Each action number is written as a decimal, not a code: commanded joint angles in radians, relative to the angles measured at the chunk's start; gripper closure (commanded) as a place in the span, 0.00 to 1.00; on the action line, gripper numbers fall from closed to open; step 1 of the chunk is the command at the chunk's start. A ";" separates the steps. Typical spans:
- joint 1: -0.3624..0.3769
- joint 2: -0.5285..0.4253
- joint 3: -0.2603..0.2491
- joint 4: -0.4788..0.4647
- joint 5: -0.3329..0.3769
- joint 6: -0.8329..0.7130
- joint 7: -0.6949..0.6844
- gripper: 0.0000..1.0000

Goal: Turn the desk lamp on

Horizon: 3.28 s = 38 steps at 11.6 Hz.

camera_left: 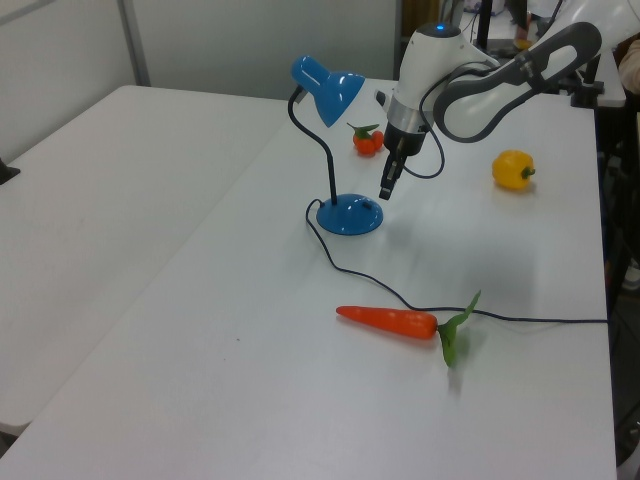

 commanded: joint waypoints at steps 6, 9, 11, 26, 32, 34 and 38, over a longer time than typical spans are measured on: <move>0.000 0.038 -0.004 0.036 0.000 0.066 0.024 1.00; 0.000 0.056 -0.004 0.036 0.000 0.112 0.024 1.00; 0.000 0.067 -0.004 0.036 0.000 0.138 0.024 1.00; 0.002 0.119 -0.004 0.064 -0.005 0.190 0.024 1.00; 0.002 0.138 -0.004 0.082 -0.008 0.192 0.024 1.00; 0.002 0.138 -0.004 0.080 -0.008 0.192 0.023 1.00; 0.002 0.101 -0.004 0.076 -0.007 0.157 0.023 1.00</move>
